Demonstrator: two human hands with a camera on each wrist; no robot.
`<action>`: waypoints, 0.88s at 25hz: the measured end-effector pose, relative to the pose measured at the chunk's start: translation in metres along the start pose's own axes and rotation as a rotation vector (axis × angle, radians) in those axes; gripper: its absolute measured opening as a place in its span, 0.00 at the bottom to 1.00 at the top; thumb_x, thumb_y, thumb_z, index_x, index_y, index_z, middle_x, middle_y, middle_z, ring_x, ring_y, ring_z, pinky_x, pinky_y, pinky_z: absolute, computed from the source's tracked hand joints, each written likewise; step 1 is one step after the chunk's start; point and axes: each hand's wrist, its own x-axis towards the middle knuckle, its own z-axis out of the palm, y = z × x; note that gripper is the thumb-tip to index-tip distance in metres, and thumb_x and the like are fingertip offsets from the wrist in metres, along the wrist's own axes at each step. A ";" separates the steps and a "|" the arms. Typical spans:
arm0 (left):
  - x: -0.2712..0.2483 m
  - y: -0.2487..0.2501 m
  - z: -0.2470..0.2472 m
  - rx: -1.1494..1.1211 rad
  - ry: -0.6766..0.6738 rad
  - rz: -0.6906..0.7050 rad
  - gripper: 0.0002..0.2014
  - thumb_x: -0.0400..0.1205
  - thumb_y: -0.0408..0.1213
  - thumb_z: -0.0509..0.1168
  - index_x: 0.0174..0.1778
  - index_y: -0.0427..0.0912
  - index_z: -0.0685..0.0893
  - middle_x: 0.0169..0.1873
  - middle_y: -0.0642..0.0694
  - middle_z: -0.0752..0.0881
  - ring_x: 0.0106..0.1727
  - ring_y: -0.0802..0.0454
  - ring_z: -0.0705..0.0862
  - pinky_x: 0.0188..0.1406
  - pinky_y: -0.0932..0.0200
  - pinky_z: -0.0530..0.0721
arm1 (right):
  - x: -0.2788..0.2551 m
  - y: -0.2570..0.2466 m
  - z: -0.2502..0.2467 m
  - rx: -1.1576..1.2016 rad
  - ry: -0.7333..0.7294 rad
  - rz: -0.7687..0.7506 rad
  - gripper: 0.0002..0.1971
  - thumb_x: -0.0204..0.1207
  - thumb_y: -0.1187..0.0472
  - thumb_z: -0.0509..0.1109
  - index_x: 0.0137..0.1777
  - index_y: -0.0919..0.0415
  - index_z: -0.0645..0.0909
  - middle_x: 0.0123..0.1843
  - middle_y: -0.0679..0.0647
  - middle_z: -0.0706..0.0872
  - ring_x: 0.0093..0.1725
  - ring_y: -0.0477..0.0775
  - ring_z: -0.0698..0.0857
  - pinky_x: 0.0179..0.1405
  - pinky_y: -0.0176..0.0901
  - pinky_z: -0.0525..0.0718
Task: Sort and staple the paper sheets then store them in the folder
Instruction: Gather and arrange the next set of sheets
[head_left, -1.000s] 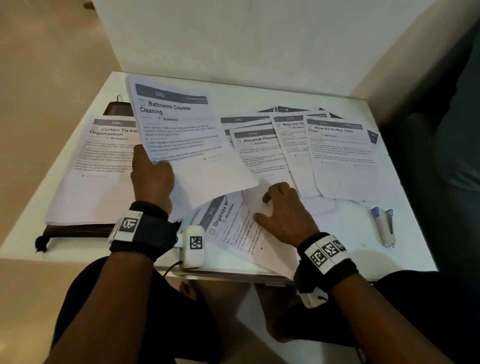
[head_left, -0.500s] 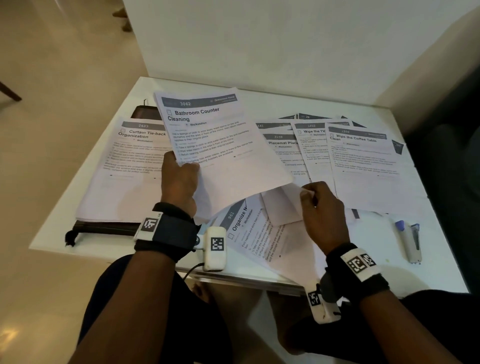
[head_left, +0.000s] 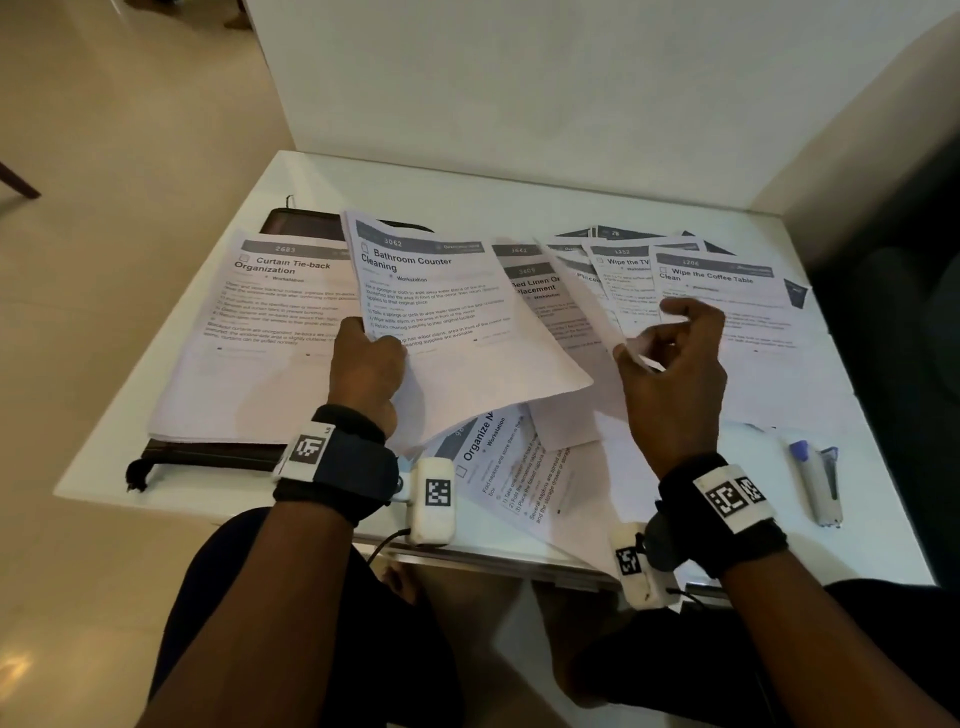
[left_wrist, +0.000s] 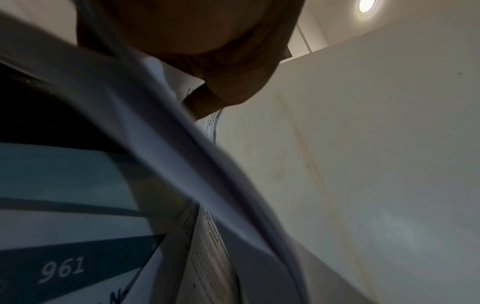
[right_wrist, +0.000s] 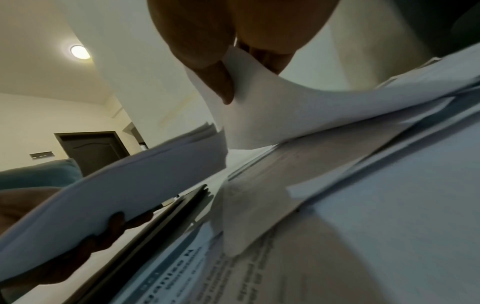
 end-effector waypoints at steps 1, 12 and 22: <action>0.000 -0.002 0.001 0.026 -0.011 -0.005 0.17 0.84 0.24 0.62 0.68 0.41 0.77 0.65 0.45 0.84 0.60 0.46 0.82 0.56 0.56 0.81 | 0.000 -0.006 0.003 0.038 -0.030 -0.021 0.26 0.76 0.69 0.77 0.68 0.49 0.72 0.47 0.49 0.86 0.50 0.39 0.87 0.51 0.29 0.87; -0.018 -0.005 0.025 0.040 -0.150 -0.042 0.18 0.85 0.25 0.61 0.70 0.44 0.80 0.55 0.47 0.88 0.52 0.50 0.86 0.40 0.59 0.83 | -0.039 -0.008 0.055 -0.041 -0.433 -0.272 0.13 0.83 0.68 0.69 0.65 0.55 0.80 0.68 0.48 0.86 0.63 0.48 0.84 0.60 0.45 0.84; -0.015 0.001 0.029 -0.091 -0.134 -0.085 0.15 0.90 0.41 0.63 0.72 0.42 0.80 0.56 0.50 0.89 0.51 0.56 0.87 0.36 0.68 0.85 | -0.058 -0.015 0.080 -0.080 -0.606 -0.368 0.14 0.86 0.63 0.67 0.69 0.56 0.74 0.70 0.52 0.83 0.67 0.53 0.82 0.66 0.54 0.84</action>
